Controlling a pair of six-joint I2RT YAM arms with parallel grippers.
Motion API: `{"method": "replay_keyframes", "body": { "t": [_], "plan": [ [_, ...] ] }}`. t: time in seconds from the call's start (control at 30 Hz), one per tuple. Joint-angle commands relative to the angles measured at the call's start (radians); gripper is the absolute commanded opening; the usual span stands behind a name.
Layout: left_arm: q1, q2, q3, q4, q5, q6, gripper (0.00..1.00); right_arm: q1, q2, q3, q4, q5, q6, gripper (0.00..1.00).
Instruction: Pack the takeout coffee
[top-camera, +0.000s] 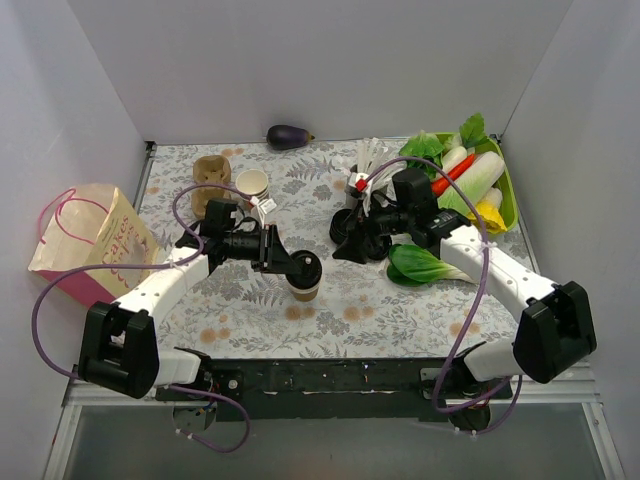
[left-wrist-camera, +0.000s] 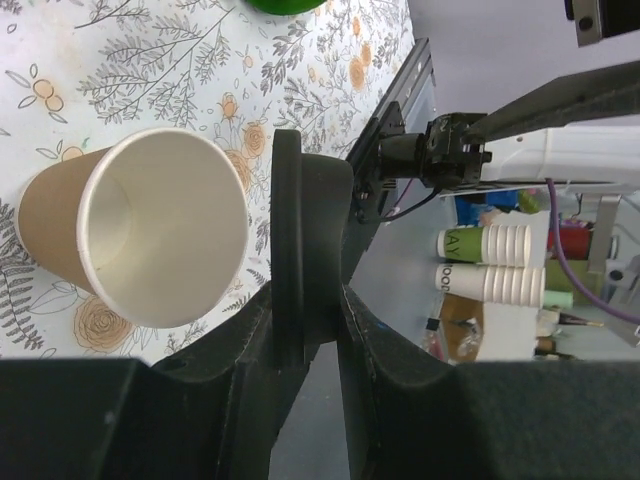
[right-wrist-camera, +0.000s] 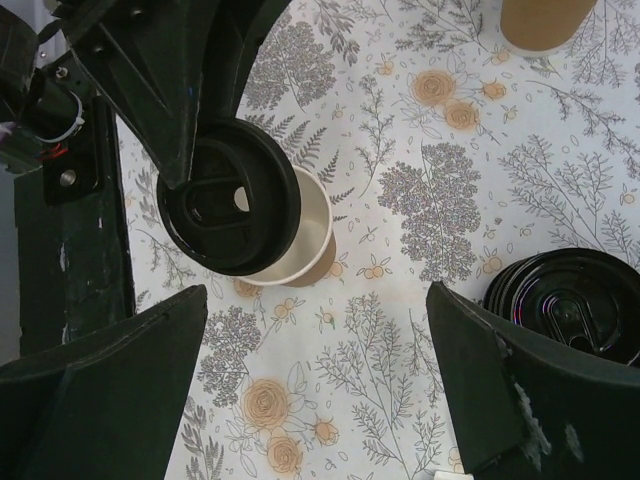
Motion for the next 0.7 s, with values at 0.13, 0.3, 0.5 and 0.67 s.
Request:
{"method": "replay_keyframes", "body": {
  "t": [0.13, 0.3, 0.5, 0.67],
  "plan": [
    [0.040, -0.023, -0.048, 0.114, -0.012, -0.122, 0.25, 0.000, 0.072, 0.010, 0.063, 0.025, 0.009, 0.96],
    [0.049, -0.002, -0.057, 0.099, -0.047, -0.102, 0.25, 0.002, 0.104, 0.006, 0.057, 0.003, 0.017, 0.94],
    [0.054, 0.015, -0.069, 0.079, -0.086, -0.070, 0.29, 0.003, 0.137, 0.020, 0.052, -0.017, 0.013, 0.93],
    [0.054, 0.020, -0.068, 0.077, -0.095, -0.053, 0.36, 0.022, 0.169, 0.021, 0.067, -0.030, 0.008, 0.92]
  ]
}}
